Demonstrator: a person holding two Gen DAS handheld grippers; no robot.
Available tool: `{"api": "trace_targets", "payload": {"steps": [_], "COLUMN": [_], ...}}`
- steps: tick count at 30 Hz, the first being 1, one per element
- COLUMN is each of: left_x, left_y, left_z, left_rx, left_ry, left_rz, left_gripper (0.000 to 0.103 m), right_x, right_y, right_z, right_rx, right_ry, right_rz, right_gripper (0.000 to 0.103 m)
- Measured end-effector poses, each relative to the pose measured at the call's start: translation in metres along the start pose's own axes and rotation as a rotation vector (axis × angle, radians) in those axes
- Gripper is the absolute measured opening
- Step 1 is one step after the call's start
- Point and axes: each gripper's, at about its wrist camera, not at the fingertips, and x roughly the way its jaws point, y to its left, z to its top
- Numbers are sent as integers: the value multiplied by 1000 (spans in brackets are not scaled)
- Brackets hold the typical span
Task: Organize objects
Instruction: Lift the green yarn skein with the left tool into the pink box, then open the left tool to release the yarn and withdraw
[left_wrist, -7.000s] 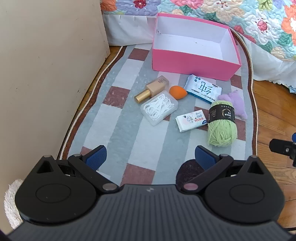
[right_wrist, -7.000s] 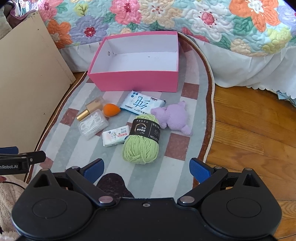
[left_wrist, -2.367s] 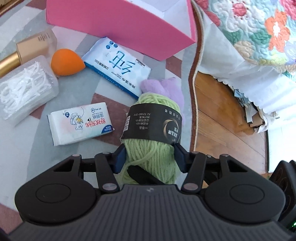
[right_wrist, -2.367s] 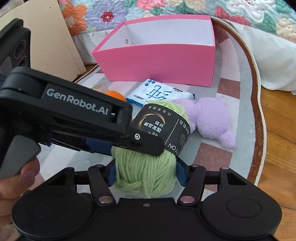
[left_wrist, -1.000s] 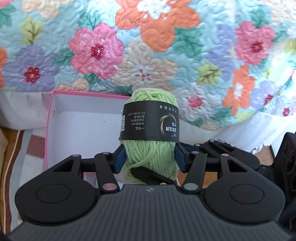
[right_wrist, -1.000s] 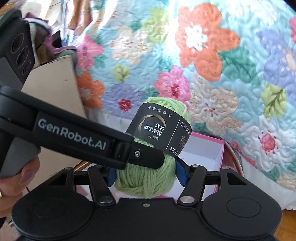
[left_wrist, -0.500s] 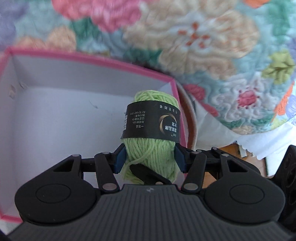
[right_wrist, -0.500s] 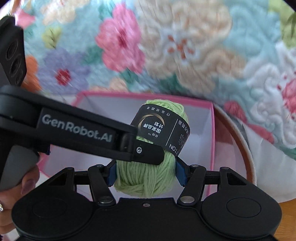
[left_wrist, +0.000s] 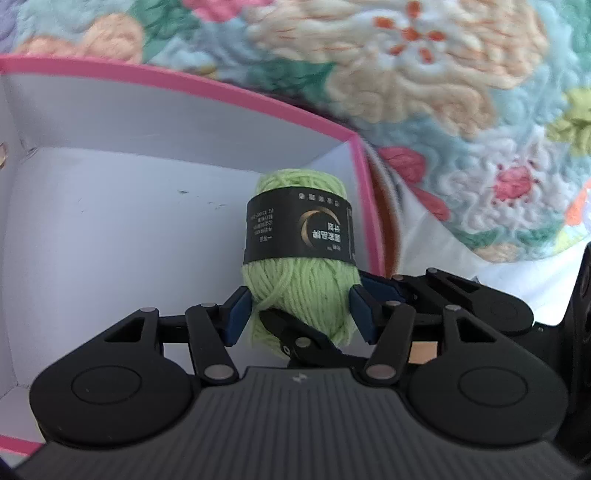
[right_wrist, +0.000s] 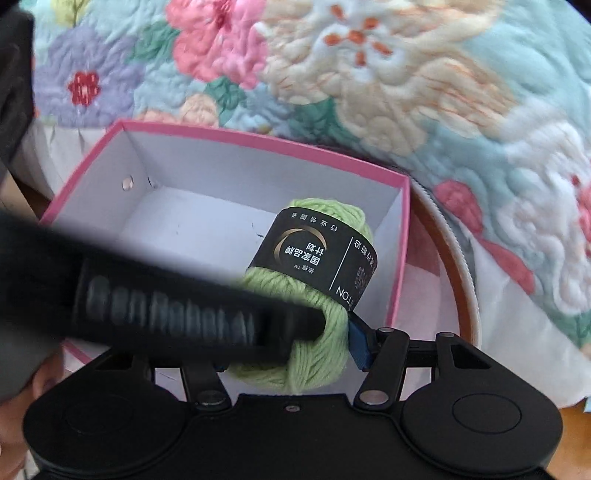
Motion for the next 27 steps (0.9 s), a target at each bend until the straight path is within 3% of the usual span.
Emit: {"api": "trace_targets", "payload": {"steps": [3,7,11,13,16,17,24,27], "left_x": [1,5,19,25,29,29,23,18], "left_y": [13,27,29,27,25,23,25,23], "left_z": [3,9,12,11,12,13,19,17], "left_rx": [-31,-76,-83,-80,-103,-102,-130,-96], "left_ry": [-7,5,41,44,41,31,5,14], "left_rz": [13,-22,7,5,-17,-9,8,56], "left_gripper": [55,38,27,25,24,24,23,24], "right_x": [13,23,12,3,2,5,19,19], "right_y": [6,10,-1,-2,5,6,10,7], "right_z": [3,2,-4,-9,-16,-17,-18,-17], "right_rx": [-10,-45,-23,-53,-131,-146,-186,-191], "right_ry": [21,37,33,23,40,46,-5,-25], "right_rz": [2,-37,37,76,59,42,-40,-39], "right_gripper": [62,65,68,61,38,35,32,31]}}
